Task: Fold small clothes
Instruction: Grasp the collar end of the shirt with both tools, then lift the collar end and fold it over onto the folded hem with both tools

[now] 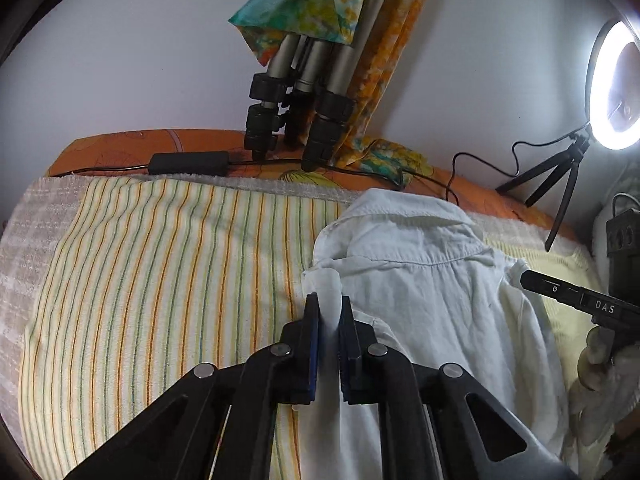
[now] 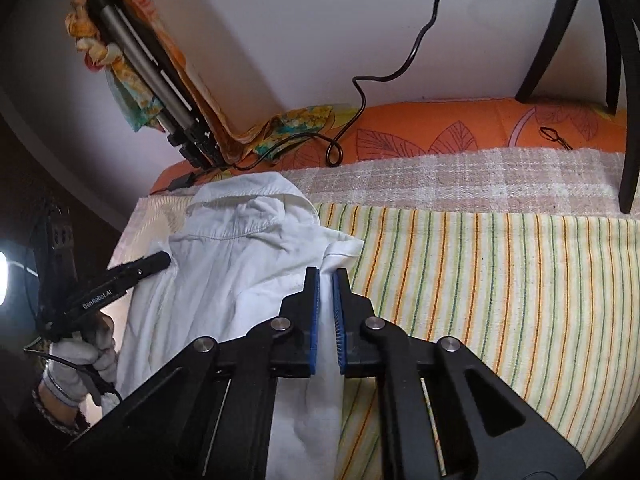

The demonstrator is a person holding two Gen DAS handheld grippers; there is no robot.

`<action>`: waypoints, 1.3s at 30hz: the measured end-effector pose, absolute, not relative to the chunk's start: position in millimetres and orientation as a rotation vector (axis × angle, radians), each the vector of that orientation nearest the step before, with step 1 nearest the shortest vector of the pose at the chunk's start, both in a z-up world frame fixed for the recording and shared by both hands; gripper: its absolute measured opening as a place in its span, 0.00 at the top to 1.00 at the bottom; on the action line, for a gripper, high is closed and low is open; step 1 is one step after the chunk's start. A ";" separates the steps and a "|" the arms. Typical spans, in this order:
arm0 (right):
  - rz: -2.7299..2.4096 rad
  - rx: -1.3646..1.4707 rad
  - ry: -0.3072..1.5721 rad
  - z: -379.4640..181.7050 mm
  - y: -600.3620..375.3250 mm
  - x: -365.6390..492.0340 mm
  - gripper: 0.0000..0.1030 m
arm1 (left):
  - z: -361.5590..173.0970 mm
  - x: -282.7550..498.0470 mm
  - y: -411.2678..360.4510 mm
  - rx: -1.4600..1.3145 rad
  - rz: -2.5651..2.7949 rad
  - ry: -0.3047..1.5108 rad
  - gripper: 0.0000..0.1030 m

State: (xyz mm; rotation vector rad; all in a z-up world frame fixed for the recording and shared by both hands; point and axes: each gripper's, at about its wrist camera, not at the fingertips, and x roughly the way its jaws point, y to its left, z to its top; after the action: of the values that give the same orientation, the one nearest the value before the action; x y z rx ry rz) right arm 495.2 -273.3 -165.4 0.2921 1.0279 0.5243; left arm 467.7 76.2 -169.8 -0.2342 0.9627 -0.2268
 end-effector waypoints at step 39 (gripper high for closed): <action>0.726 0.225 0.847 -35.7 -317.5 250.7 0.97 | -41.8 217.2 88.8 -0.207 -0.299 0.724 0.99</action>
State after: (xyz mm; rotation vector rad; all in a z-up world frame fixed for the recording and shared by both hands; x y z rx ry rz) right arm 250.7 -317.5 -35.7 0.2251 0.8470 0.7257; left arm 217.2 88.8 -41.8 -0.2074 0.7241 -0.2992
